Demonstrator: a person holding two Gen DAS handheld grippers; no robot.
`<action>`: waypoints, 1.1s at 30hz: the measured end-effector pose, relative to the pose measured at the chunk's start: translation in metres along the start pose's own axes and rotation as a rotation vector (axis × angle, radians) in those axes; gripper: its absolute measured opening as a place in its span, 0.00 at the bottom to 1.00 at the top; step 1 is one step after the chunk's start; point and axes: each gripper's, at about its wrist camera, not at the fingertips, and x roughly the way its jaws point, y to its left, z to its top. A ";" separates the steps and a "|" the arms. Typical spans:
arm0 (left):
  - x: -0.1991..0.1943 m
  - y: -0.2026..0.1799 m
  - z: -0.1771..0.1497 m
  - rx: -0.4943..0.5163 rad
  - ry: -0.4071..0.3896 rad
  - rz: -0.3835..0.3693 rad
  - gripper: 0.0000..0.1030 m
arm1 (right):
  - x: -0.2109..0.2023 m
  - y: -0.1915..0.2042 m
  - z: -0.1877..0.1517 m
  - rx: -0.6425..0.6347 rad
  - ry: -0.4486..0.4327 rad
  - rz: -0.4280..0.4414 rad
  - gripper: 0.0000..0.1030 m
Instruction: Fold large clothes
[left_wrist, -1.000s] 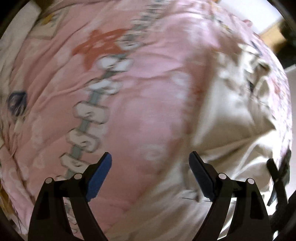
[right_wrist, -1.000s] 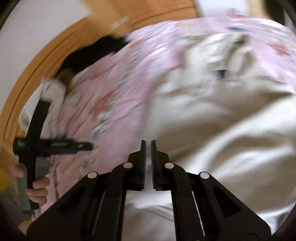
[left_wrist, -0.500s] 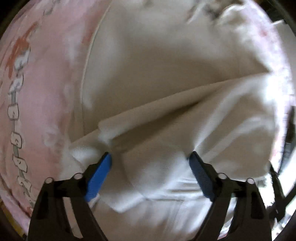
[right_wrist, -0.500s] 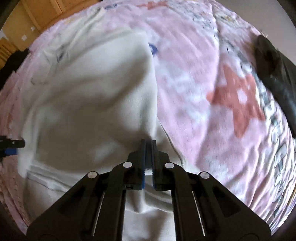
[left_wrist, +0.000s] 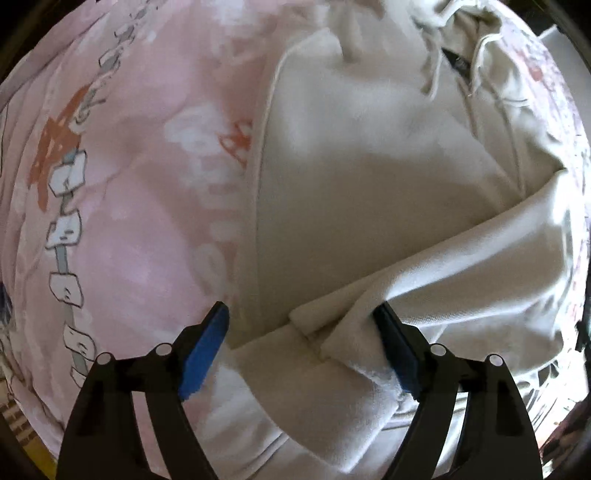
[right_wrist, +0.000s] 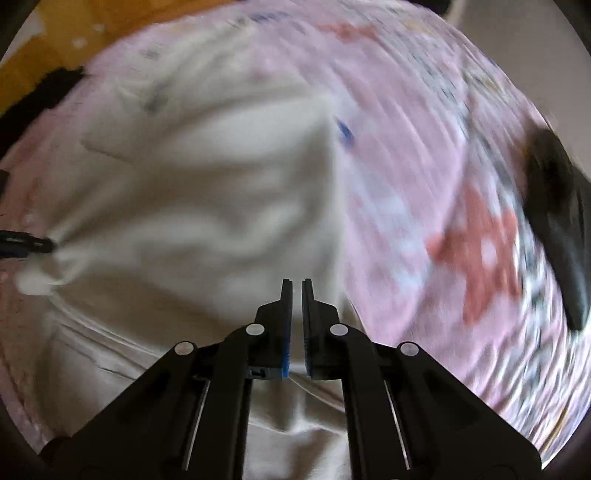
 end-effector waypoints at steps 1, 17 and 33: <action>-0.005 0.001 -0.001 0.000 -0.009 -0.002 0.75 | -0.004 0.007 0.008 -0.019 -0.012 0.016 0.18; -0.046 0.031 -0.056 -0.160 0.115 -0.156 0.75 | -0.004 0.037 0.020 0.015 -0.027 0.131 0.44; -0.023 0.016 -0.003 -0.217 0.013 -0.110 0.03 | -0.011 0.004 -0.009 0.140 -0.019 0.128 0.44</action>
